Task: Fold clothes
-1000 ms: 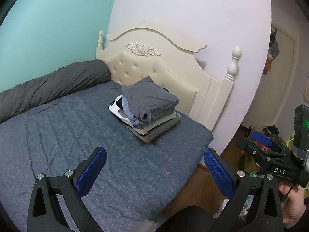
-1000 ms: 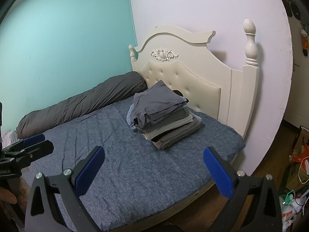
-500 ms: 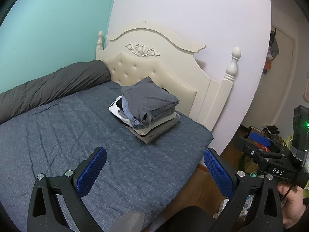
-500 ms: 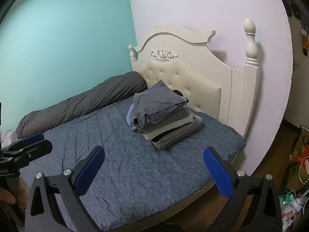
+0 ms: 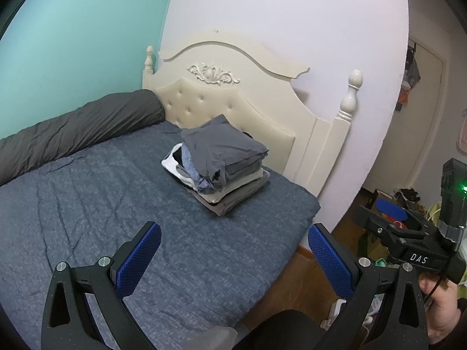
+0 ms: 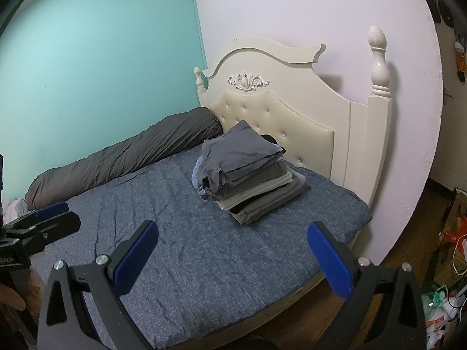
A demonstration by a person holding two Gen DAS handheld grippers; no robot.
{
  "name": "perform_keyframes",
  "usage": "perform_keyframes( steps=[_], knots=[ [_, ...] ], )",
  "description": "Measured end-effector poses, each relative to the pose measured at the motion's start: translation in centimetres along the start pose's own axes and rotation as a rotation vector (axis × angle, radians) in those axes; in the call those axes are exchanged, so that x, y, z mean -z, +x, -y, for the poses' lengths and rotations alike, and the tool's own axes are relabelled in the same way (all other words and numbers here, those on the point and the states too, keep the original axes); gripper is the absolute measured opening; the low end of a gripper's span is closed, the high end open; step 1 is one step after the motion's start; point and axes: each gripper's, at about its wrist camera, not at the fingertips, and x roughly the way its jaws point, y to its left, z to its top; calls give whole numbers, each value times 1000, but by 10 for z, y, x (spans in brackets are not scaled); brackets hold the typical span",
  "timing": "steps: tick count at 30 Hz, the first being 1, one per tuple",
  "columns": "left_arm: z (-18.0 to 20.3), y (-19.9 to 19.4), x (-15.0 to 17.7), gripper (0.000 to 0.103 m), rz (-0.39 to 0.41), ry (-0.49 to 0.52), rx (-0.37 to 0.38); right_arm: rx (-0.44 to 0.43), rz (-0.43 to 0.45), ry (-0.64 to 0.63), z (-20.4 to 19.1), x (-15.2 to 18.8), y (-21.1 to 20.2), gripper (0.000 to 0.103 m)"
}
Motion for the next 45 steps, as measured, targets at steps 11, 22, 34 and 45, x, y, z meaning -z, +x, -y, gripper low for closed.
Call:
perform_keyframes(
  steps=[11,22,34,45],
  knots=[
    [0,0,1,103,-1,1,0,3,4,2,2,0,0,103],
    [0,0,2,103,-6,-1,-12,8,5,10,4,0,-1,103],
    [1,1,3,103,-8,-3,-13,2,2,2,2,0,-1,103],
    [2,0,3,103,-2,-5,-15,10,0,6,3,2,0,103]
  ],
)
